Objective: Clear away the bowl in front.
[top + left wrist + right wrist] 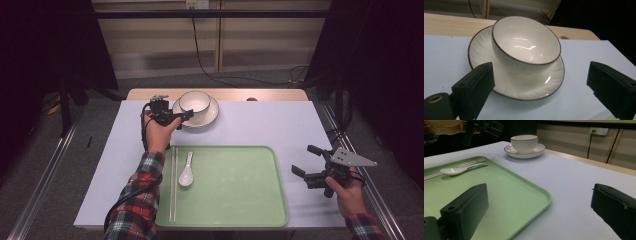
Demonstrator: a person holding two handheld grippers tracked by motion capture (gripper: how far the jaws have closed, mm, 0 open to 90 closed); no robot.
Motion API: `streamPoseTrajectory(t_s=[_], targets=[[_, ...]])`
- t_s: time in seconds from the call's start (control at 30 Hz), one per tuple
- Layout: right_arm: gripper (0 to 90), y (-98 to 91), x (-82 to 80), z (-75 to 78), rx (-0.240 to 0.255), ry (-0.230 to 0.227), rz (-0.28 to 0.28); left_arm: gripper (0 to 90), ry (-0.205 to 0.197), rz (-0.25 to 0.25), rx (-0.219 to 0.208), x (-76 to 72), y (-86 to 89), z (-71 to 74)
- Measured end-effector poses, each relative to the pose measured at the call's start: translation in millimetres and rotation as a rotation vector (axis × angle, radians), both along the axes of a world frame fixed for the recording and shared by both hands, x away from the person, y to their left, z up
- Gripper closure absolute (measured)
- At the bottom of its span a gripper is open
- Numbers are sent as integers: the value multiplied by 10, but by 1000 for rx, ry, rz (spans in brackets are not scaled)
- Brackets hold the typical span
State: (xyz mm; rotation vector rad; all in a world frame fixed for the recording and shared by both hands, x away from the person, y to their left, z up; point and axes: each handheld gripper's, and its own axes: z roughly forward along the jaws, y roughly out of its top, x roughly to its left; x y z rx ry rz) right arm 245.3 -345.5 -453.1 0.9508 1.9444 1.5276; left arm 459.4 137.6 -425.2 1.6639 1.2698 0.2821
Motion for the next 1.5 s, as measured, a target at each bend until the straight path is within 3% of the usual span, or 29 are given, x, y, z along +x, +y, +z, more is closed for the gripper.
streamPoseTrajectory(t_s=[0.13,0.33,0.5,0.8,0.93,1.07,1.5], targets=[[6,-2,-4,-1,0,7,3,77,2,15,15,81,27,-5],[6,-6,-1,-3,0,3,0,65,11,60,3,205,62,-20],[6,-6,0,-4,-2,5,5,57,17,80,28,302,56,-77],[6,-15,0,-3,-2,6,11,26,15,92,8,434,-17,-128],[6,-16,0,-3,-2,6,11,17,29,101,-9,490,-38,-152],[6,-13,3,-9,-1,1,4,9,41,123,1,548,-56,-179],[6,-11,6,-11,5,4,-4,59,53,171,22,671,-61,-229]])
